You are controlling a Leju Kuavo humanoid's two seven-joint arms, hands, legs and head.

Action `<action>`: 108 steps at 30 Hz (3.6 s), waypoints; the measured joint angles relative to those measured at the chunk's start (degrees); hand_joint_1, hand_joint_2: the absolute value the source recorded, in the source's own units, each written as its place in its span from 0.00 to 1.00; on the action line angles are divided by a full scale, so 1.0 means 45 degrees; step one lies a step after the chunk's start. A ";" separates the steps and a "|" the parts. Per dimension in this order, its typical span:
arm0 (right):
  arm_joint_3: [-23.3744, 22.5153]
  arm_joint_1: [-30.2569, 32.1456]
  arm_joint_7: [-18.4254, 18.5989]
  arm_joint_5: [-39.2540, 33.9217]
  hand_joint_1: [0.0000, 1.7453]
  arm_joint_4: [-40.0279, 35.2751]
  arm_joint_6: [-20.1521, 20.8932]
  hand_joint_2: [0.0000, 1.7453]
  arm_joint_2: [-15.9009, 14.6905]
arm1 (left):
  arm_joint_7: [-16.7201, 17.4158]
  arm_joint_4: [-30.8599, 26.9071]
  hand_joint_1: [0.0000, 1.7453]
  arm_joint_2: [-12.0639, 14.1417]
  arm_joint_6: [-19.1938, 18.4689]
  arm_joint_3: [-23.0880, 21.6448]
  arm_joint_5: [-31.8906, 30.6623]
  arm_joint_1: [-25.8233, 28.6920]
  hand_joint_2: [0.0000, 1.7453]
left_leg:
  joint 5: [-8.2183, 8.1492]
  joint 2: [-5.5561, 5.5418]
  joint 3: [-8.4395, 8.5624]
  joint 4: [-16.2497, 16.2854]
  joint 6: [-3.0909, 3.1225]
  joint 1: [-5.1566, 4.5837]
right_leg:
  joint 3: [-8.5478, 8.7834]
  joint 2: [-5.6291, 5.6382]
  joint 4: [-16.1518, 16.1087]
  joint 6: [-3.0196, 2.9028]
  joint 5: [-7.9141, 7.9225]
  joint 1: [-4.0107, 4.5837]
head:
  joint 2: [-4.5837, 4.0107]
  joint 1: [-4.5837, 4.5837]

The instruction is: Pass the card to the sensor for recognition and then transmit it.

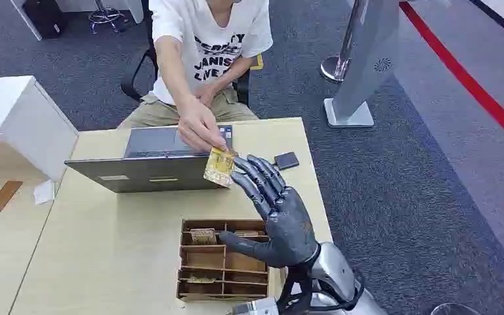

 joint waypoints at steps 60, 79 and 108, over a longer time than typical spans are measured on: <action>-0.0727 -0.1501 0.1473 -0.1319 1.00 0.3562 0.0279 1.00 0.1559 | 0.0262 0.0000 0.00 0.0073 -0.0088 -0.0457 0.0019 -0.0172 0.00 | 0.0002 -0.0003 0.0002 0.0000 -0.0002 0.0001 | -0.0001 -0.0004 0.0004 -0.0001 0.0000 0.0001 | 0.0000 0.0005; -0.4627 0.1531 0.0744 -0.9012 1.00 0.0555 0.3573 1.00 0.1530 | 0.0127 0.0000 0.00 0.0253 0.0238 0.0335 0.0951 0.0044 0.00 | 0.0000 -0.0011 0.0000 0.0000 -0.0001 -0.0003 | -0.0004 -0.0014 0.0000 0.0000 -0.0002 0.0001 | 0.0000 0.0000; -0.6008 0.3464 0.1973 -0.6161 1.00 0.1458 0.6283 1.00 -0.1121 | 0.0034 0.0000 0.00 0.0379 0.0287 0.1151 0.1287 0.0086 0.00 | -0.0002 -0.0009 -0.0002 0.0000 0.0002 -0.0002 | -0.0002 -0.0016 -0.0003 0.0001 -0.0002 0.0000 | 0.0000 0.0000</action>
